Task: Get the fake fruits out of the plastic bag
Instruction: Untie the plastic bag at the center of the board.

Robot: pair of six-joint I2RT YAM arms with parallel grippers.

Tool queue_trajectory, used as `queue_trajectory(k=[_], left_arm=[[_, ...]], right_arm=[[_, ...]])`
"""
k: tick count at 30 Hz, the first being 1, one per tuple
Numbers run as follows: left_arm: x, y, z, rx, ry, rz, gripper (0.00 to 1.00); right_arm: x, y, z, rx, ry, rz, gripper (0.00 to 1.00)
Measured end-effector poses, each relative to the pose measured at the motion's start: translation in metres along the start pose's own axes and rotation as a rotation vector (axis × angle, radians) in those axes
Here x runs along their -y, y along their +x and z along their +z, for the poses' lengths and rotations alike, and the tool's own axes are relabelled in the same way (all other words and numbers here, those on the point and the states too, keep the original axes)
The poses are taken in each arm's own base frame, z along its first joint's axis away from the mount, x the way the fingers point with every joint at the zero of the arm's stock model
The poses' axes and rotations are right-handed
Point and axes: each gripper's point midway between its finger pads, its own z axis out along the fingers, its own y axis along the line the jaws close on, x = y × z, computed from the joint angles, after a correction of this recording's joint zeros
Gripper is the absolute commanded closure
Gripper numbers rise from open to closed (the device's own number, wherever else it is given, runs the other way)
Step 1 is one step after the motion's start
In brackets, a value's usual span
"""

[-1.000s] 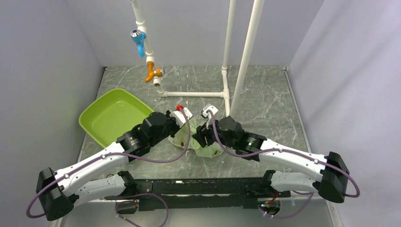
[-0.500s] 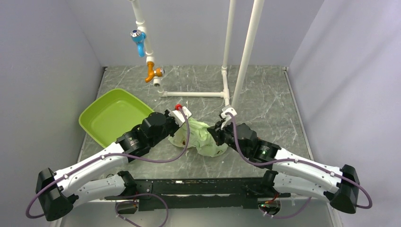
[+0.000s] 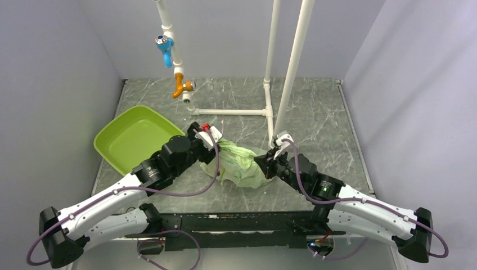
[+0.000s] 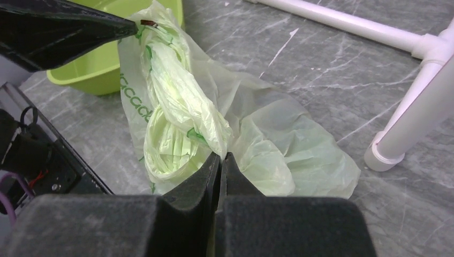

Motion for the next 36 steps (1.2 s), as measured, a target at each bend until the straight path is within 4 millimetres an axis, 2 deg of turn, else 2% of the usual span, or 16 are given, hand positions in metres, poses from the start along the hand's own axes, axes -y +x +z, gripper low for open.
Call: queue_trajectory(k=[2, 6, 8, 12, 16, 20, 24, 26, 33, 36], left_arm=[[-0.001, -0.005, -0.004, 0.025, 0.003, -0.007, 0.10], [0.009, -0.017, -0.011, 0.085, 0.079, -0.011, 0.04], [0.016, -0.019, -0.009, 0.096, 0.125, -0.014, 0.05], [0.024, -0.007, 0.008, 0.036, 0.196, -0.022, 0.07], [0.042, 0.004, 0.023, -0.038, 0.337, -0.037, 0.10], [0.064, 0.007, 0.025, -0.083, 0.472, -0.047, 0.13], [0.075, 0.014, 0.022, -0.121, 0.535, -0.050, 0.16], [0.076, 0.019, 0.021, -0.141, 0.543, -0.047, 0.23], [0.062, 0.035, 0.027, -0.212, 0.450, -0.026, 0.63], [0.053, 0.039, 0.029, -0.232, 0.397, -0.020, 0.89]], right_arm=[[-0.003, 0.005, 0.000, -0.018, -0.021, -0.014, 1.00], [-0.010, 0.018, 0.004, -0.072, -0.067, -0.060, 1.00], [-0.013, 0.026, 0.008, -0.106, -0.088, -0.084, 1.00], [-0.022, 0.040, 0.014, -0.170, -0.143, -0.123, 1.00], [-0.026, 0.042, 0.014, -0.181, -0.163, -0.133, 1.00], [-0.027, 0.039, 0.013, -0.171, -0.171, -0.132, 1.00], [-0.027, 0.038, 0.012, -0.168, -0.172, -0.134, 1.00], [-0.027, 0.038, 0.012, -0.169, -0.172, -0.136, 1.00], [-0.028, 0.032, 0.009, -0.150, -0.177, -0.132, 1.00], [-0.028, 0.031, 0.008, -0.146, -0.177, -0.131, 1.00]])
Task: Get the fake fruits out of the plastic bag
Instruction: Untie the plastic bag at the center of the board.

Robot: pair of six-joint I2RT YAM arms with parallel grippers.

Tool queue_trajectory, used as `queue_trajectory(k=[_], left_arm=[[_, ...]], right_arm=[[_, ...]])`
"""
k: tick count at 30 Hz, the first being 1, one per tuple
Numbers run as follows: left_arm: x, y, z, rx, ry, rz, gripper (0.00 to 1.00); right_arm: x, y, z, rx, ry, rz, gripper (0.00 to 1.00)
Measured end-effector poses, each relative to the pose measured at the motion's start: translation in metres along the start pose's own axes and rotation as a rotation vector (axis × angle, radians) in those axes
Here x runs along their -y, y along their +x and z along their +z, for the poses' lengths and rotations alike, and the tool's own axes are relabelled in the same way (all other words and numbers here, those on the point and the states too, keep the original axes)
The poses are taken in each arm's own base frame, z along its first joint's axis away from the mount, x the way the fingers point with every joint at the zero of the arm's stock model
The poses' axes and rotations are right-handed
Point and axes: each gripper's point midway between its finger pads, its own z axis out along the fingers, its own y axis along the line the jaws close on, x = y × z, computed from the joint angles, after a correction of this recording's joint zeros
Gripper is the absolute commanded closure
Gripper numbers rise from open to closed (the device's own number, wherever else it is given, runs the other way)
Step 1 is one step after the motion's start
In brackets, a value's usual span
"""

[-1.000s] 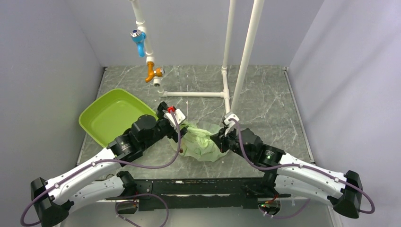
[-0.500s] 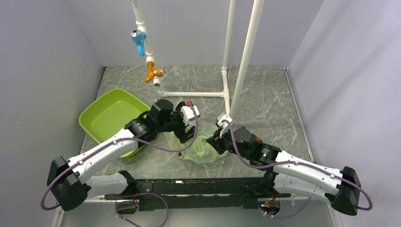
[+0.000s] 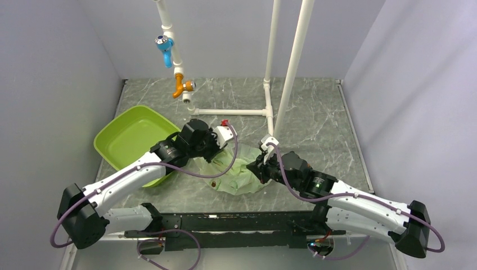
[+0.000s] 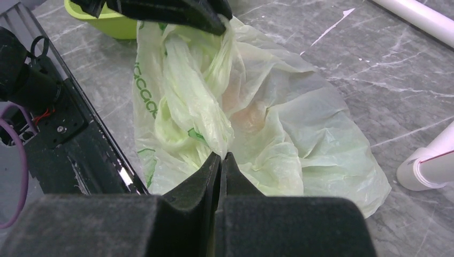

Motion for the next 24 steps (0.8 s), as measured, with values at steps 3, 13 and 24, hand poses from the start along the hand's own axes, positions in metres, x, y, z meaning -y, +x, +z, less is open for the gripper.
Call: queue_trajectory(k=[3, 13, 24], left_arm=[[-0.012, -0.002, -0.005, 0.005, -0.074, -0.005, 0.92], [-0.039, -0.031, -0.063, 0.264, -0.323, -0.049, 1.00], [-0.041, -0.037, -0.080, 0.360, -0.359, -0.059, 1.00]], right_arm=[[0.000, -0.001, -0.003, 0.004, -0.001, 0.001, 1.00], [0.032, 0.018, -0.028, 0.113, 0.162, 0.236, 0.92], [0.045, 0.040, -0.030, 0.026, 0.273, 0.318, 0.31]])
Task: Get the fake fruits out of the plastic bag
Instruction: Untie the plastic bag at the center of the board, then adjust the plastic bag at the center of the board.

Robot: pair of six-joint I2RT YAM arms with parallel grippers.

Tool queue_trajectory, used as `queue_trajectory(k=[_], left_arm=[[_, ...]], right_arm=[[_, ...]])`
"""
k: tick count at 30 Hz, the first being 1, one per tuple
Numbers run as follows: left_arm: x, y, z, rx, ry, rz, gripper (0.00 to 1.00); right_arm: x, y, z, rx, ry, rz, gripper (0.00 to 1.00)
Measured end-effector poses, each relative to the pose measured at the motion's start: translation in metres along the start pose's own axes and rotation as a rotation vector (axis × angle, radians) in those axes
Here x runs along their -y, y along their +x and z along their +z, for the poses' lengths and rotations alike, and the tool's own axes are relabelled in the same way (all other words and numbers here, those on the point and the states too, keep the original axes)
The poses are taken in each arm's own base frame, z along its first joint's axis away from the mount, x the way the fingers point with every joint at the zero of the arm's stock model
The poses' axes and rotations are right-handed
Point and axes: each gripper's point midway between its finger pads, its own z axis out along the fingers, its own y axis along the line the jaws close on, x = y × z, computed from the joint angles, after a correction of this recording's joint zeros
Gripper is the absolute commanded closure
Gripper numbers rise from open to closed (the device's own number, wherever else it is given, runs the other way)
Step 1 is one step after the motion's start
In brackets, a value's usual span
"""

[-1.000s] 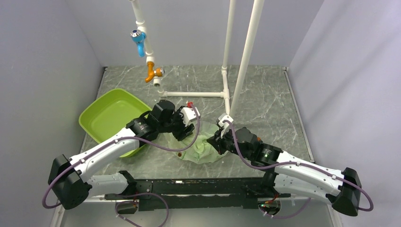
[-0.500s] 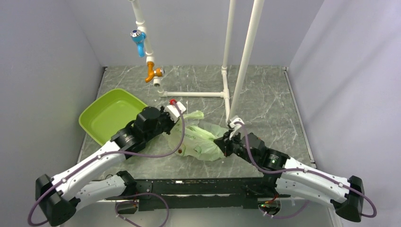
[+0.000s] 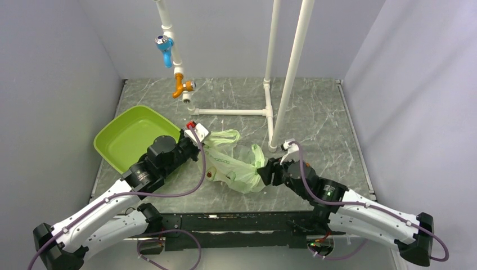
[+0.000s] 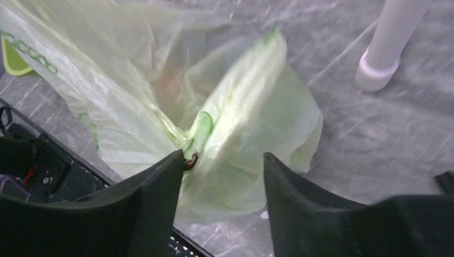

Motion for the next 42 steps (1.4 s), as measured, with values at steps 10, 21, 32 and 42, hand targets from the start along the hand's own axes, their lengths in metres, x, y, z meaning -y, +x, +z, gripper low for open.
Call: queue_trajectory(k=[10, 21, 32, 42], left_arm=[[-0.003, 0.000, 0.000, -0.001, -0.010, -0.001, 1.00], [-0.002, 0.000, 0.000, 0.000, -0.003, -0.002, 1.00], [0.007, -0.002, 0.000, 0.011, 0.047, -0.001, 1.00], [0.009, -0.002, 0.000, 0.013, 0.057, -0.002, 1.00]], right_arm=[[-0.024, -0.088, -0.008, 0.116, 0.071, 0.013, 0.00], [-0.005, -0.066, 0.020, 0.057, 0.252, 0.083, 0.22], [0.004, -0.071, 0.053, 0.079, 0.308, -0.029, 0.22], [0.016, -0.085, 0.076, -0.002, 0.453, -0.175, 0.37]])
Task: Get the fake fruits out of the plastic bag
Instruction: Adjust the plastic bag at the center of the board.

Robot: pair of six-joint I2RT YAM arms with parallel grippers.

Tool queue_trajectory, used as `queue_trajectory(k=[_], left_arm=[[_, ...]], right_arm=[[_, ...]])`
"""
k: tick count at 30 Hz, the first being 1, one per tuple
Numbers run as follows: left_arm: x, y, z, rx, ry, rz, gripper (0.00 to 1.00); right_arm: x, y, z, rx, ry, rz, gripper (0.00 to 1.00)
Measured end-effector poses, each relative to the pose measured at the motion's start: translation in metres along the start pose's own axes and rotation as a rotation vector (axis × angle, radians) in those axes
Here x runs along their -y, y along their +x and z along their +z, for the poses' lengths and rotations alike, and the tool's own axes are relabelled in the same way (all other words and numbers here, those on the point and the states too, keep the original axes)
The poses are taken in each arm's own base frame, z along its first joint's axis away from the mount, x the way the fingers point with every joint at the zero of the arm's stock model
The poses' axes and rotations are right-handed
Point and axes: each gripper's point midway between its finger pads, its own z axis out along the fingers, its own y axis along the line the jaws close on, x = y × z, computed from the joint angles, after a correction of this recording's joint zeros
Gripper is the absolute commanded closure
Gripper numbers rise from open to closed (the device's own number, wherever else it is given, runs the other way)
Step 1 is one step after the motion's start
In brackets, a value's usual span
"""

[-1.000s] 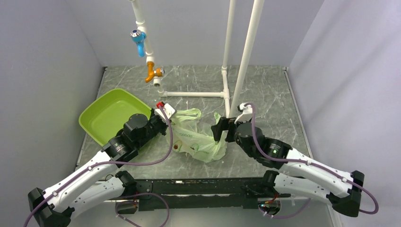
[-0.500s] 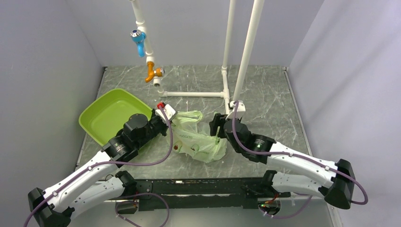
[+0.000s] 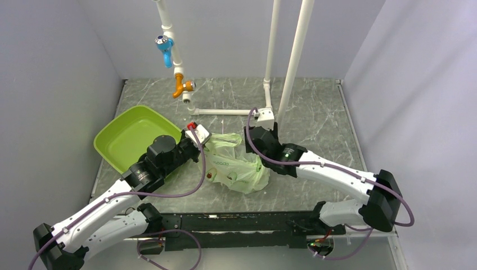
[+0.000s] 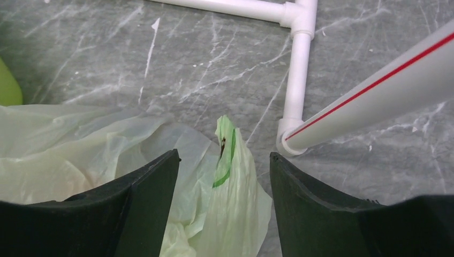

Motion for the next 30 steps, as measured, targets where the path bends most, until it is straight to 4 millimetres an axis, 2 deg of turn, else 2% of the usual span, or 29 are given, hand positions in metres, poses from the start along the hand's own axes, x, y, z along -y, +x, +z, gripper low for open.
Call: queue_trajectory(k=[5, 14, 15, 17, 19, 21, 24, 28, 30], left_arm=[[0.001, 0.000, 0.000, 0.001, 0.007, 0.000, 1.00], [0.001, 0.000, 0.000, 0.002, 0.007, 0.000, 1.00], [0.001, 0.000, 0.000, 0.002, 0.007, 0.000, 1.00], [0.001, 0.000, 0.000, 0.001, 0.008, 0.000, 0.99], [0.002, 0.000, 0.000, 0.000, 0.009, 0.000, 0.87], [0.003, 0.001, 0.001, -0.002, 0.019, 0.001, 0.66], [0.010, 0.001, 0.001, -0.006, 0.057, -0.004, 0.42], [0.024, -0.013, -0.002, 0.009, 0.136, -0.060, 0.23], [0.029, -0.028, -0.005, 0.014, 0.167, -0.117, 0.22]], right_arm=[[0.006, 0.002, 0.010, -0.038, 0.030, -0.042, 0.45], [0.005, -0.002, 0.021, -0.078, -0.004, -0.068, 0.95], [0.004, -0.003, 0.020, -0.077, -0.010, -0.074, 1.00], [0.001, -0.006, 0.019, -0.078, -0.029, -0.085, 1.00], [-0.002, -0.009, 0.015, -0.076, -0.058, -0.093, 1.00], [-0.004, -0.014, 0.008, -0.068, -0.093, -0.092, 1.00], [-0.009, -0.032, -0.014, -0.014, -0.189, -0.053, 1.00], [-0.014, -0.056, -0.052, 0.106, -0.347, 0.032, 1.00], [-0.016, -0.062, -0.066, 0.151, -0.412, 0.061, 1.00]])
